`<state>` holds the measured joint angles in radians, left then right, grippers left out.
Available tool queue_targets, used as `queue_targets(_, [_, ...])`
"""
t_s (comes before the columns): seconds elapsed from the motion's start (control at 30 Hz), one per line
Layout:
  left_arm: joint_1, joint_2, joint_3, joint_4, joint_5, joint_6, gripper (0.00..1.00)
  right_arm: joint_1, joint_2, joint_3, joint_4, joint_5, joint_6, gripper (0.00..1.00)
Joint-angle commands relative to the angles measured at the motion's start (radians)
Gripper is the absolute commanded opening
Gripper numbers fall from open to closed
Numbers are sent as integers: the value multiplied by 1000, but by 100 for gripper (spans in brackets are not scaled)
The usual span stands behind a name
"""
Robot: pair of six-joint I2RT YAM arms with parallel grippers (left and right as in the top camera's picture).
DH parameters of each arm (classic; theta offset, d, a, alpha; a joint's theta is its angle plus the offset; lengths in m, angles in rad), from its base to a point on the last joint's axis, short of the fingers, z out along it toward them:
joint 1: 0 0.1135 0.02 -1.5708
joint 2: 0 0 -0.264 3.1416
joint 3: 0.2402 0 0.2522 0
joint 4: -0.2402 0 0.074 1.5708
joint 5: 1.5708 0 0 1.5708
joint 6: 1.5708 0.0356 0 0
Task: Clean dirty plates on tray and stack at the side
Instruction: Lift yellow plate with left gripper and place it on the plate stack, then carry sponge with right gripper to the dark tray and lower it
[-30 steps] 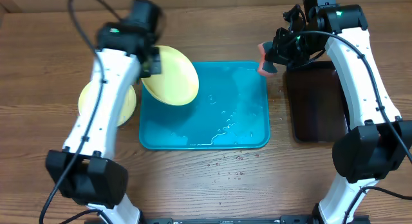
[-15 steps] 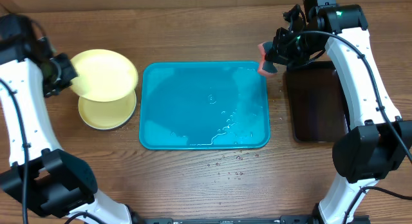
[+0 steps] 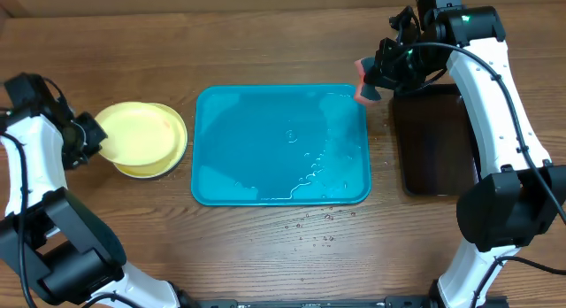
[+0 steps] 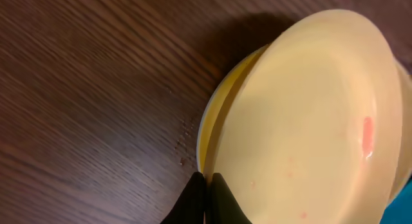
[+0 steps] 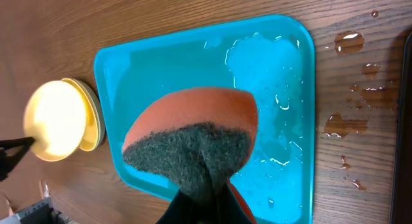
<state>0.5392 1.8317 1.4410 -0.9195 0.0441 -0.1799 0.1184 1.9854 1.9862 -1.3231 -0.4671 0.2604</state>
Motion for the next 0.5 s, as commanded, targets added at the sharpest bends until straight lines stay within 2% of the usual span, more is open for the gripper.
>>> queue_targets(0.0, [3, -18, -74, 55, 1, -26, 4, -2, -7, 16, 5, -5, -11, 4])
queue_targets(0.07, [3, -18, -92, 67, 1, -27, 5, -2, -7, 16, 4, -5, -11, 4])
queue_targets(0.17, [3, -18, -95, 69, -1, -26, 18, -2, -7, 16, 4, -5, -11, 4])
queue_targets(0.23, [3, -18, -93, 77, 1, -26, 32, -2, -7, 16, 4, -5, -11, 4])
queue_targets(0.27, [3, -18, -88, 77, 2, -26, 34, -2, -7, 16, 4, -5, -11, 5])
queue_targets(0.47, [-15, -18, 35, 0, 32, 4, 42, -4, -7, 16, 4, -1, -16, 5])
